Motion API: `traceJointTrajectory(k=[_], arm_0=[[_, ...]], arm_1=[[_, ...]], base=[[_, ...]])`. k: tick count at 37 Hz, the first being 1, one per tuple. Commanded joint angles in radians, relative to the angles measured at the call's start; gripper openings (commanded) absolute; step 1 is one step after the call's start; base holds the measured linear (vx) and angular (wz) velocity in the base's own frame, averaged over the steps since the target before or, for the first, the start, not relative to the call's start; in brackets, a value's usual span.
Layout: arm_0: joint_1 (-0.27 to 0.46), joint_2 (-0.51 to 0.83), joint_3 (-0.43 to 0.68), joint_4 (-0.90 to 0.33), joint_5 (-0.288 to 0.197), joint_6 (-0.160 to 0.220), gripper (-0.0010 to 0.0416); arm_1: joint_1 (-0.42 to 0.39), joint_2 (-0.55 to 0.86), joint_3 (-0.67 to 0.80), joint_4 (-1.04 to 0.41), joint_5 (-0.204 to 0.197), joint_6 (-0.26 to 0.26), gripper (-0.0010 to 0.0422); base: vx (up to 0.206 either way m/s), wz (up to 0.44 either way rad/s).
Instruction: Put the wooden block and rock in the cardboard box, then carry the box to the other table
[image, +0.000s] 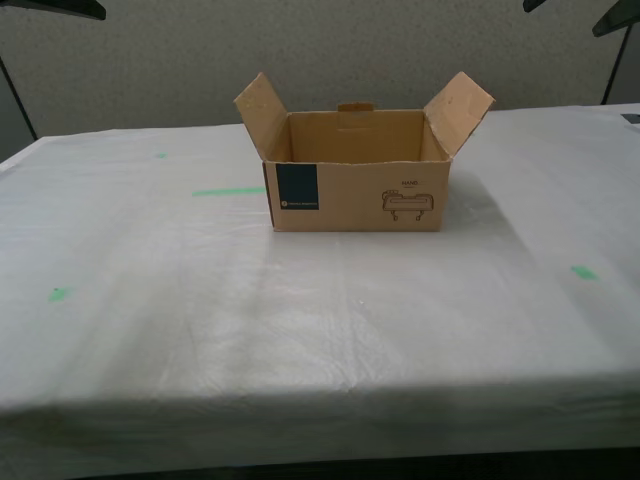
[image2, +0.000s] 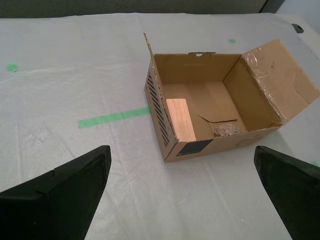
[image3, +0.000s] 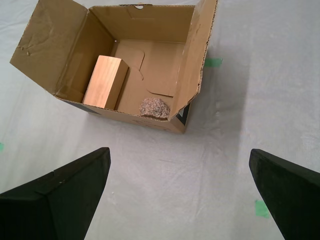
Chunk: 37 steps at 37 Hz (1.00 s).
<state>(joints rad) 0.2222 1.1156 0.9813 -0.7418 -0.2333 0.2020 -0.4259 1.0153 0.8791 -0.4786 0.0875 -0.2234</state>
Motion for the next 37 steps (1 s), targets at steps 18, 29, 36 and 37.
traceJointTrajectory(k=[18,29,36,37], arm_0=[[0.000,0.000,0.000,0.002,0.003,-0.001,0.0387],[0.000,0.000,0.000,0.002,0.003,-0.001,0.0387],[0.000,0.000,0.000,0.002,0.003,-0.001,0.0387],[0.000,0.000,0.000,0.002,0.003,-0.001,0.0387]], arm_1=[[0.000,0.000,0.001,0.002,-0.002,0.003,0.0391],[0.000,0.000,0.001,0.002,-0.002,0.003,0.0391],[0.000,0.000,0.001,0.002,-0.002,0.003,0.0391],[0.000,0.000,0.001,0.002,-0.002,0.003,0.0391]], base=[[0.000,0.000],[0.000,0.000],[0.000,0.000],[0.000,0.000]])
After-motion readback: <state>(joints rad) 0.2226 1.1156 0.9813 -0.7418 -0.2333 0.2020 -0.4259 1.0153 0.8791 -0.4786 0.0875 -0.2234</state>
